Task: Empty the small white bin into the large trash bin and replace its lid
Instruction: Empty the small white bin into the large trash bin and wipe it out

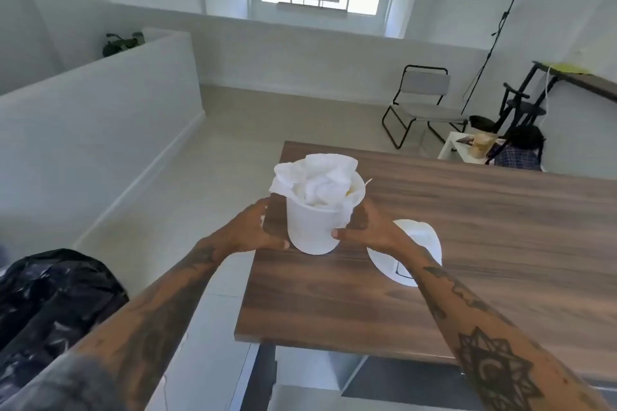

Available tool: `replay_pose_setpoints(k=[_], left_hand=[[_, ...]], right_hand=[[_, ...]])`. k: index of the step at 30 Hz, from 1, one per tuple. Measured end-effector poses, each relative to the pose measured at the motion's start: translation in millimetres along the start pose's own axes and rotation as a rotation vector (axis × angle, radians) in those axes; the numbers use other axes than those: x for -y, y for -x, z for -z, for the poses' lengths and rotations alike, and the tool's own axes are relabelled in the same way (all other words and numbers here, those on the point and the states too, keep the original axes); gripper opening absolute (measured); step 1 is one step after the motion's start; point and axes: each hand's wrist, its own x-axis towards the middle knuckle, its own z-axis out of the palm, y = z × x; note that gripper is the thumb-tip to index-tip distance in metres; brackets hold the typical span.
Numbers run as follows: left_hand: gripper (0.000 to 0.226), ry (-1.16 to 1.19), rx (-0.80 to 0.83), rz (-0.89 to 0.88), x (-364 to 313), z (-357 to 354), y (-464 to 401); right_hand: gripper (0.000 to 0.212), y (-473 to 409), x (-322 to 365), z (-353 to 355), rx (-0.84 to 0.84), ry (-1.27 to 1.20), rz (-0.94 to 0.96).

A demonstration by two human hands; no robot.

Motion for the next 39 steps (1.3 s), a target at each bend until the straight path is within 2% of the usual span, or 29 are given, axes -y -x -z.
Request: replay_pose_setpoints(k=[2, 6, 15, 21, 30, 35, 39], left_hand=[[0.104, 0.038, 0.035, -0.084, -5.5, -1.7, -15.2], [0.111, 0.121, 0.103, -0.113, -11.3, -12.9, -39.5], [0.112, 0.196, 0.083, -0.135, -21.4, -9.7, -10.5], [0.100, 0.247, -0.034, -0.156, -57.6, 9.4, 82.8], [0.099, 0.214, -0.377, -0.085, -80.4, 29.7, 248.2], [0.091, 0.231, -0.499, -0.007, -59.7, 61.2, 318.2], [0.088, 0.239, -0.599, 0.007, -27.6, 105.5, 365.5]], right_hand=[[0.105, -9.5, -1.0, -8.4, -0.014, -0.091, -0.001], [0.121, -18.7, -7.6, -23.1, -0.003, -0.187, 0.020], [0.119, 2.6, 19.2, -31.3, -0.047, -0.208, 0.019], [0.115, 61.8, 64.4, -30.0, -0.059, -0.226, 0.134], [0.094, 140.2, 128.7, -68.0, 0.087, -0.307, 0.306], [0.112, 148.8, 166.3, -122.6, 0.193, -0.359, 0.343], [0.113, 133.6, 217.2, -179.9, 0.275, -0.290, 0.421]])
